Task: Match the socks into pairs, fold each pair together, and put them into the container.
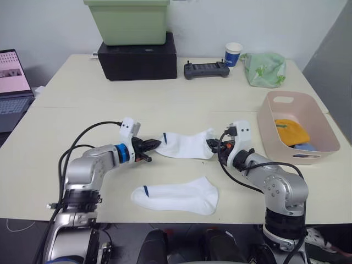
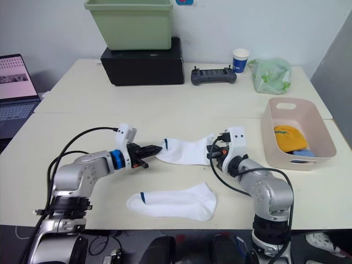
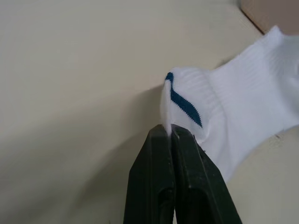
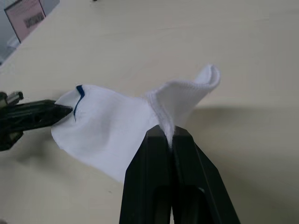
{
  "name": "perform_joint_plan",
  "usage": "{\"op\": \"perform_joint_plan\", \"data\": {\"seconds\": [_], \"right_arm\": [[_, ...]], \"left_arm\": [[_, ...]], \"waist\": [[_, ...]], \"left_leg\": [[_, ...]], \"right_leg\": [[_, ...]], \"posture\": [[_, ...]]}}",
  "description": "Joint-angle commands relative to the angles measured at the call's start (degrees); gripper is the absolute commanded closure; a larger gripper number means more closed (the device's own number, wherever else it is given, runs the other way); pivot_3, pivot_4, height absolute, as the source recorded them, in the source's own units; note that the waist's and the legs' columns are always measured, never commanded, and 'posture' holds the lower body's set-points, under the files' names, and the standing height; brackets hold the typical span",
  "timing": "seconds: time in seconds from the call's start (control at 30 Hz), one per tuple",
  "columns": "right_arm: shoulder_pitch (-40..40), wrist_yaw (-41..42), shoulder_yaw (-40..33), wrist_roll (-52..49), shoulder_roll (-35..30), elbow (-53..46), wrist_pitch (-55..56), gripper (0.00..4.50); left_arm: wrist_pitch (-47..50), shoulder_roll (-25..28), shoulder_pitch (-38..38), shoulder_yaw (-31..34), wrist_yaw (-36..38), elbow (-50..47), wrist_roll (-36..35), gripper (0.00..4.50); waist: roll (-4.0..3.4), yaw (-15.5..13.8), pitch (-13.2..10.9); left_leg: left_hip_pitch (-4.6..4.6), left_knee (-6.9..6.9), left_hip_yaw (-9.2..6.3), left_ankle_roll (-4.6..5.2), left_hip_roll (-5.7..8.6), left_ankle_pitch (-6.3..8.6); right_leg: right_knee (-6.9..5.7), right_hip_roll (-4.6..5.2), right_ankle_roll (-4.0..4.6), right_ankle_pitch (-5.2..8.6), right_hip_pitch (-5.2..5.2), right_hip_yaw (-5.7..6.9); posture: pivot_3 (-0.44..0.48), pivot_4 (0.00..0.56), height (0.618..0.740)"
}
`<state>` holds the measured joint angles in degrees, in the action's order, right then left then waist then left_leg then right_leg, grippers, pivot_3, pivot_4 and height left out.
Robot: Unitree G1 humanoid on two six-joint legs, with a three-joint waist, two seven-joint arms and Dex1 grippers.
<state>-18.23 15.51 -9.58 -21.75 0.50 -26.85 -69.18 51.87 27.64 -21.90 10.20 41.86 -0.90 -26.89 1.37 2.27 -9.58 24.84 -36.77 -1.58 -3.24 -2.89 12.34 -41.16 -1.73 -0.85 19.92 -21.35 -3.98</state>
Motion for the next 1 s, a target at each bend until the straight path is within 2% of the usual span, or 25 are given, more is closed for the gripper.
{"op": "perform_joint_plan", "data": {"seconds": [0.03, 0.13, 0.23, 0.43, 0.5, 0.83, 0.93, 1.0], "right_arm": [[2.2, -2.0, 0.6, -0.6, 0.4, -0.4, 0.5, 4.50], [3.8, -3.1, 4.5, 2.8, -3.3, 0.8, 3.5, 4.50], [4.9, -4.5, 6.1, 4.6, -6.3, -0.4, 4.4, 3.82], [6.5, -0.1, 11.4, 6.7, -17.8, -5.2, 9.6, 1.69], [5.4, 0.3, 11.0, 5.3, -17.4, -4.4, 10.5, 1.01], [0.2, -0.3, 10.8, 4.3, -12.7, 7.3, 10.9, 1.01], [0.0, 0.7, 11.0, 3.9, -13.1, 7.7, 11.1, 1.60], [0.1, 0.8, 10.8, 3.3, -13.0, 7.2, 10.7, 2.31]], "left_arm": [[1.7, -1.4, 4.3, 2.0, -4.2, -6.2, -1.8, 4.46], [-0.1, -2.2, 6.1, 1.1, -5.7, -6.2, -0.9, 4.46], [-0.9, -2.0, 6.5, 0.4, -5.9, -6.5, -0.9, 4.50], [-2.2, -1.2, 6.6, -0.7, -5.7, -6.4, -1.0, 4.50], [-2.5, -1.1, 6.5, -0.9, -5.8, -6.2, -1.1, 4.50], [-3.4, -1.1, 6.7, -1.7, -6.3, -6.0, -1.2, 4.50], [-3.4, -1.1, 7.1, -1.4, -6.5, -6.4, -1.3, 4.50], [-3.3, -1.2, 7.2, -1.3, -6.7, -6.6, -1.5, 4.50]], "waist": [[0.00, 0.0, 0.0], [0.00, -0.2, 0.0], [0.00, -0.4, 0.0], [0.01, -0.4, 0.0], [0.01, -0.4, 0.0], [0.01, -0.1, 0.0], [0.01, -0.3, 0.0], [0.01, -0.2, 0.0]], "left_leg": [[-0.01, 0.00, 0.02, 0.00, 0.05, 0.00], [-0.02, 0.00, 0.05, 0.00, 0.14, 0.00], [-0.01, -0.01, 0.10, 0.00, 0.20, 0.00], [-0.01, 0.02, 0.12, 0.00, 0.19, 0.00], [-0.01, 0.02, 0.14, 0.00, 0.21, 0.00], [-0.03, 0.04, 0.12, 0.00, 0.17, 0.00], [-0.03, 0.03, 0.12, 0.00, 0.17, 0.00], [-0.04, 0.03, 0.13, 0.00, 0.17, 0.00]], "right_leg": [[0.00, 0.03, 0.00, 0.00, 0.00, -0.01], [0.00, 0.10, -0.01, 0.00, 0.01, 0.00], [0.02, 0.10, -0.02, 0.00, 0.02, -0.01], [0.10, 0.10, -0.03, 0.00, 0.04, -0.02], [0.10, 0.09, -0.03, 0.00, 0.03, -0.03], [0.09, -0.08, -0.01, 0.00, 0.02, -0.02], [0.09, -0.06, -0.01, 0.00, 0.03, -0.04], [0.09, -0.05, -0.02, 0.00, 0.03, -0.05]], "posture": [[0.000, 0.150, 0.735], [0.000, 0.150, 0.735], [0.000, 0.150, 0.735], [0.000, 0.150, 0.735], [0.000, 0.150, 0.735], [0.000, 0.150, 0.735], [0.000, 0.150, 0.735], [0.000, 0.150, 0.735]]}}
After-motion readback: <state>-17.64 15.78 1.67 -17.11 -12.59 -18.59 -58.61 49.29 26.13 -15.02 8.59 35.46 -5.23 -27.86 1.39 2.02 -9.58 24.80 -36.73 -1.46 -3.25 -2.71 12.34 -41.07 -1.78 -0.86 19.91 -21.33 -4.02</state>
